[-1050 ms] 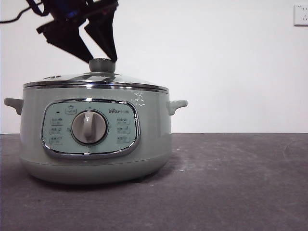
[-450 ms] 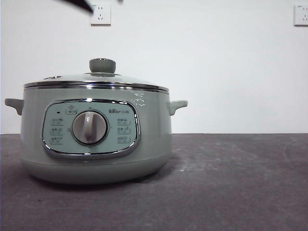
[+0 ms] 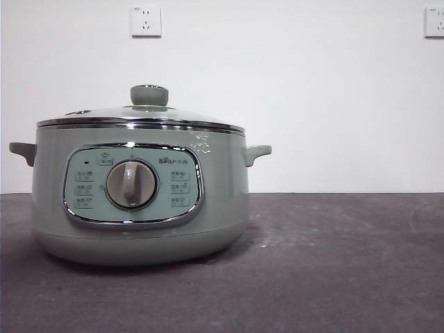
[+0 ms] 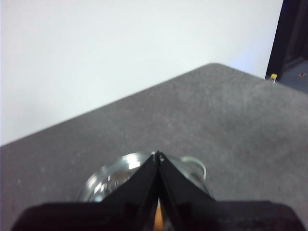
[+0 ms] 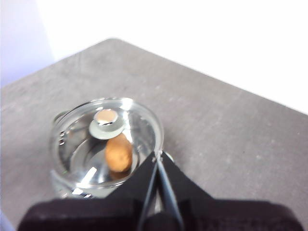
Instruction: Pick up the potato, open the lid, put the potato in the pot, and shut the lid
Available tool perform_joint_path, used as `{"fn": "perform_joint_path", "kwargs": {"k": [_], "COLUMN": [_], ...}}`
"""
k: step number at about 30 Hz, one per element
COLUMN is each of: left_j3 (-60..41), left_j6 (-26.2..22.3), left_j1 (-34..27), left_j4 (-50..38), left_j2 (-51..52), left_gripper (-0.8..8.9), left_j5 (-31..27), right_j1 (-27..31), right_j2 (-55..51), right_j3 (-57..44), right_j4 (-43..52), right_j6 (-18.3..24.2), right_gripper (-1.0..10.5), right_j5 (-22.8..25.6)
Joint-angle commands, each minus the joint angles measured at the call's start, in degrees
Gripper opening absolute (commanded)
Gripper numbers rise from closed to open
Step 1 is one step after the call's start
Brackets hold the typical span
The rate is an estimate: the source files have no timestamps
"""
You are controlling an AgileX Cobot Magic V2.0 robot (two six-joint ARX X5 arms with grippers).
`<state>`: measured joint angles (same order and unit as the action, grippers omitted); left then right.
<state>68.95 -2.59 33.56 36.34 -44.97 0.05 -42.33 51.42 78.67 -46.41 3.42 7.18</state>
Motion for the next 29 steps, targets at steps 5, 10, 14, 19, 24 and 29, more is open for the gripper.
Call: {"fn": "perform_joint_path", "kwargs": {"k": [5,10,14,19,24,29], "left_j3": [-15.06,-18.23,-18.23,-18.23,-18.23,-18.23], "left_j6": [1.09,3.06,2.97,2.97,2.97,-0.61], "left_j1": [0.28,0.28,0.24,0.24,0.24,-0.2], "left_j4": [-4.04,-1.18,3.87,8.7,10.1,10.03], "left_j2": [13.42,17.07,16.66,15.28,13.77,14.01], "left_gripper": [-0.08,-0.03,-0.03,-0.03,-0.03,-0.03], "left_j5": [-1.53,-1.53,-1.51,-1.53,-1.49,-2.56], "right_j1": [-0.02,-0.02,-0.04,-0.07,-0.07,-0.07], "right_j2": [-11.04,-11.82,-11.3,-11.3,-12.04,-12.11], "right_j3": [-21.92,-25.31,-25.31,-25.31,-25.29,-25.29], "right_j4": [14.86,10.73,9.25,8.13,8.11,8.11], "right_j6": [-1.03,-1.07,-0.94,-0.94,-0.94,-0.94], "right_gripper": [-0.2,-0.1,0.0,0.0,0.0,0.0], "right_j5": [2.34,3.76,3.45,3.52,3.67,3.67]}}
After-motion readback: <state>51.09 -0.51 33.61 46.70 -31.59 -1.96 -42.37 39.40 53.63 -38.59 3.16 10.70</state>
